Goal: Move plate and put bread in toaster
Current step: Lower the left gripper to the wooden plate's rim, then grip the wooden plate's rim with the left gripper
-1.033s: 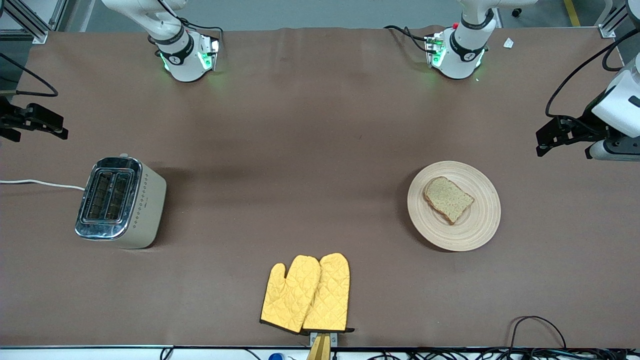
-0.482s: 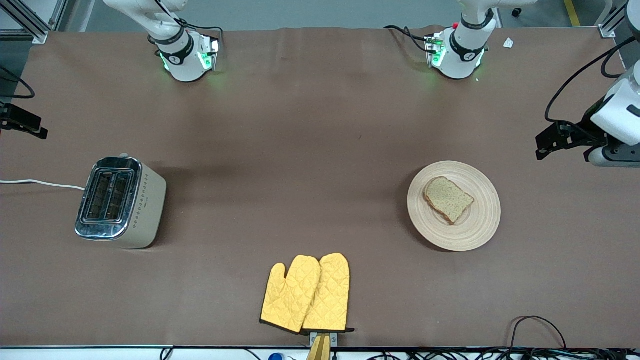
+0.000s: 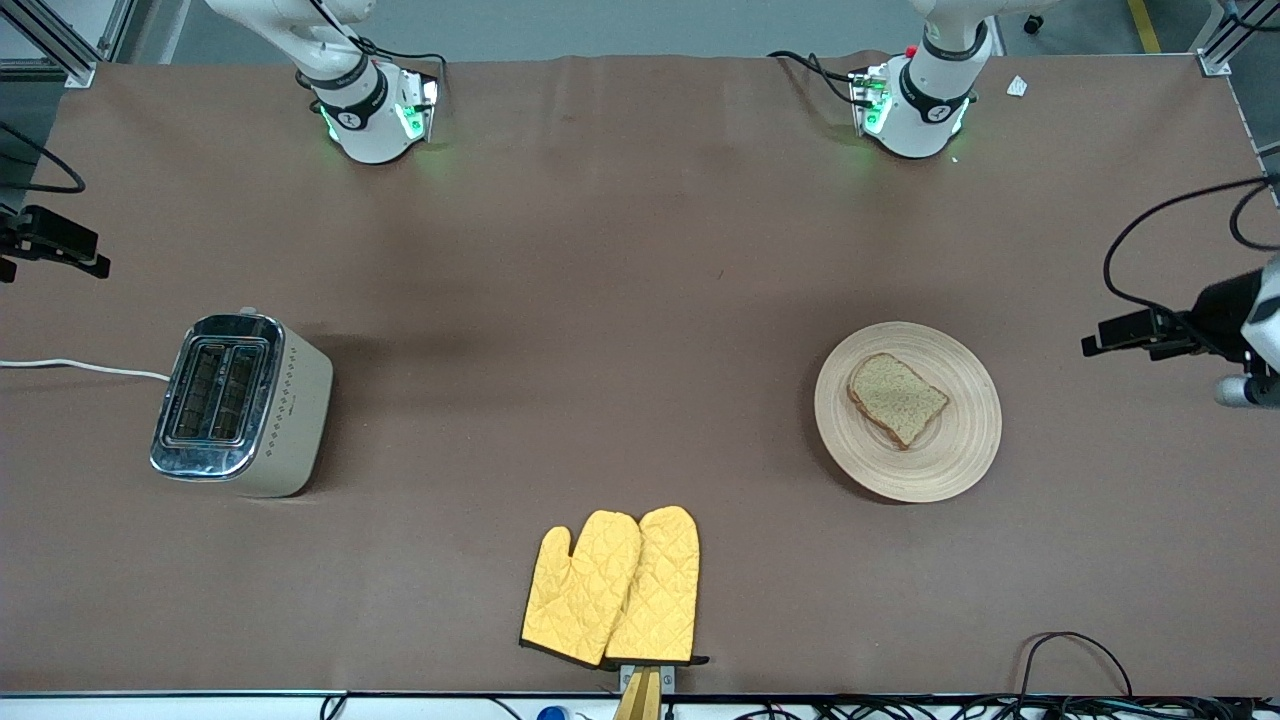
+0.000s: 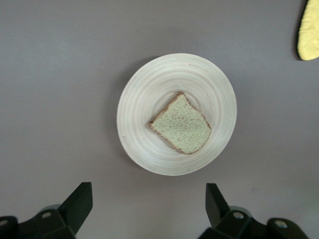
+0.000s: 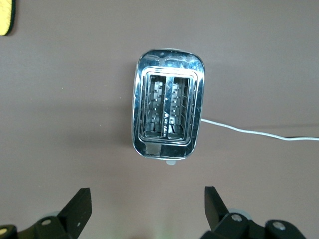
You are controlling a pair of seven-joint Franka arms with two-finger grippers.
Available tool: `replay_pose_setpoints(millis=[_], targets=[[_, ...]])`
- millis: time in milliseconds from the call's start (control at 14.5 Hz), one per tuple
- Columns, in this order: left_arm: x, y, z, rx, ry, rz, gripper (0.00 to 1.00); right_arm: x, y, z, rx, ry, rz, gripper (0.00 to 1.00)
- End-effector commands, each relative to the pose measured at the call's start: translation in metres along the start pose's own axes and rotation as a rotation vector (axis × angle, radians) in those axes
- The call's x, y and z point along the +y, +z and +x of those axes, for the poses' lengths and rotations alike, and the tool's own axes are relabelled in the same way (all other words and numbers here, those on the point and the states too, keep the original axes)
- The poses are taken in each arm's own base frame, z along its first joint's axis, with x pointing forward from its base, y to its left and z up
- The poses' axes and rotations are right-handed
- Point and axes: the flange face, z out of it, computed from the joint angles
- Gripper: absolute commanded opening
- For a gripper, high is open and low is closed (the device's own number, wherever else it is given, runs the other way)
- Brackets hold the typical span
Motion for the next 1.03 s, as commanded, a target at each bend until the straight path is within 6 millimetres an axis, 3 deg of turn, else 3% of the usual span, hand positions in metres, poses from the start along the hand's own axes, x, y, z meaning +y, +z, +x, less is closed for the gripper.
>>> replay_pose_setpoints(millis=[0,207,413,757,964], targets=[[-0.063,0.056,0.023,-0.048,-0.03,-0.182,1.0,-0.004,-0.01,-0.001,0.03,-0.017,0.013,1.0],[-0.121,0.149,0.04,-0.103,-0.027,-0.352,1.0,-0.007,-0.013,-0.001,0.036,-0.02,0.013,1.0],[-0.158,0.213,0.049,-0.1,-0.018,-0.442,1.0,-0.009,-0.012,0.0,0.035,-0.023,0.015,1.0],[-0.166,0.267,0.05,-0.11,-0.016,-0.533,1.0,-0.014,-0.014,0.0,0.038,-0.032,0.014,1.0],[-0.17,0.289,0.051,-0.092,0.009,-0.562,1.0,-0.015,-0.013,0.0,0.034,-0.034,0.013,1.0]])
